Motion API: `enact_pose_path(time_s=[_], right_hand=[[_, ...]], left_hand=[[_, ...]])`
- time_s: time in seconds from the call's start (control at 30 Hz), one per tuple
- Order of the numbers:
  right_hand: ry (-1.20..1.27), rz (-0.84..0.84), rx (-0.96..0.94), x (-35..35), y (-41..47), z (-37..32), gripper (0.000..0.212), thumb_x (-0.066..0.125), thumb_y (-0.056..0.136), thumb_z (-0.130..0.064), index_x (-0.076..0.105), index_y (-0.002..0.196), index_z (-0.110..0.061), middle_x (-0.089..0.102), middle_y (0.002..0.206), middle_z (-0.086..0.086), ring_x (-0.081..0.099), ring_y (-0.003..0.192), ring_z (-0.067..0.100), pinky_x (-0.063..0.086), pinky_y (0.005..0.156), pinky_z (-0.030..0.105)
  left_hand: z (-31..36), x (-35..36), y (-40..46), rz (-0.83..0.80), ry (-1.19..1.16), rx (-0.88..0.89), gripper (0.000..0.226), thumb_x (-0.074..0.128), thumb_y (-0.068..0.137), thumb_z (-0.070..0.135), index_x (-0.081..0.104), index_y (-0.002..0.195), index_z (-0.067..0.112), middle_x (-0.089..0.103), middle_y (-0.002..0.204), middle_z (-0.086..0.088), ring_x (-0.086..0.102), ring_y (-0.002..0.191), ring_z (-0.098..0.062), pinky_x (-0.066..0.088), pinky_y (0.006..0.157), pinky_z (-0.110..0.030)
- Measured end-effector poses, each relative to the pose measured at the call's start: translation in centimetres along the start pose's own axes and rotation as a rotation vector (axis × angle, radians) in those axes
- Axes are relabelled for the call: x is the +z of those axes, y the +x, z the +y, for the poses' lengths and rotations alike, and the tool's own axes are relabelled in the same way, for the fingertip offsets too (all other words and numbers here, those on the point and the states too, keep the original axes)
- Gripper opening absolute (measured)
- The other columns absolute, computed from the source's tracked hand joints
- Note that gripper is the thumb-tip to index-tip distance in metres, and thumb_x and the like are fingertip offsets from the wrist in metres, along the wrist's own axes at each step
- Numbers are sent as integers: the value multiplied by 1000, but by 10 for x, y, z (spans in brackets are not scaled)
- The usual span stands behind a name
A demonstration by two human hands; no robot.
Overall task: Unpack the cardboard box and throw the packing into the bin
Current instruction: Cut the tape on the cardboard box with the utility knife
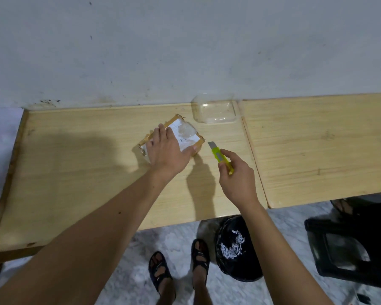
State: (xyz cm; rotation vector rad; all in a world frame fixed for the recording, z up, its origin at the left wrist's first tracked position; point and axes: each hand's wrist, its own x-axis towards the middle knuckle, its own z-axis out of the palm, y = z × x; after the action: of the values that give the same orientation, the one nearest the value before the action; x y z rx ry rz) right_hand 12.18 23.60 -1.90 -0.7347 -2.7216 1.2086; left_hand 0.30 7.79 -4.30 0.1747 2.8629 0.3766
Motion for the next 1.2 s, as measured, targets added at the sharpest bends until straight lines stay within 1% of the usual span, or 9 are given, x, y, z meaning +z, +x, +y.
enact_pose_path(time_s=[0.17,0.3,0.4,0.6,0.73,0.83,0.93,1.13,1.2], right_hand=[[1,2,16,-1,-3,8,35,55,103,-20,64,136,-25,60,73,-15,56,66,3,35,62,29],[13,-20,12,6,-7,9,35,55,103,-21,63,137,-25,62,76,-10,56,66,10,35,63,30],[33,-39,2,10,-10,9,36,55,103,-21,63,138,-24,64,79,-6,60,73,21,46,67,35],[53,-52,10,15,-12,14,36,56,104,-23,62,139,-25,62,82,-10,59,77,19,43,68,31],[73,-28,26,15,-8,17,35,55,104,-23,62,139,-25,57,78,-21,57,71,2,38,60,20],[104,-6,56,16,0,19,36,54,104,-23,61,140,-24,63,85,-16,57,74,1,38,60,4],[141,2,67,20,8,18,37,54,104,-23,61,140,-22,69,98,-5,58,82,11,40,68,17],[189,26,64,29,17,17,36,55,104,-21,62,139,-20,65,98,-8,56,77,-6,37,63,5],[195,36,54,31,16,17,37,55,104,-21,61,140,-19,67,102,-7,57,78,-5,38,66,1]], left_hand=[[-23,-5,6,23,90,213,97,42,83,87,43,150,16,34,163,-12,32,148,-34,33,114,-49],[-80,-11,15,-54,158,558,114,41,82,91,25,163,13,12,174,-8,2,162,-23,14,129,-48],[-109,-10,19,-94,136,742,126,43,76,94,16,165,8,5,174,-5,-2,162,-17,6,131,-41],[-106,1,15,18,49,756,120,35,80,92,28,162,5,21,171,-9,18,159,-19,18,129,-39],[-76,10,6,-63,40,625,123,32,78,93,14,165,9,6,174,-4,2,161,-14,5,131,-34],[-56,16,5,-87,41,569,118,42,81,86,7,165,10,-3,174,-3,-7,160,-13,-1,131,-37],[-56,20,6,-80,26,581,117,44,83,83,7,165,8,-2,174,-6,-8,160,-15,-2,131,-37],[-73,24,9,104,-4,720,101,81,84,48,32,159,1,28,168,-17,26,156,-28,28,126,-50],[-70,26,8,142,-14,708,98,82,83,45,36,157,0,32,165,-19,32,154,-31,30,124,-50]])
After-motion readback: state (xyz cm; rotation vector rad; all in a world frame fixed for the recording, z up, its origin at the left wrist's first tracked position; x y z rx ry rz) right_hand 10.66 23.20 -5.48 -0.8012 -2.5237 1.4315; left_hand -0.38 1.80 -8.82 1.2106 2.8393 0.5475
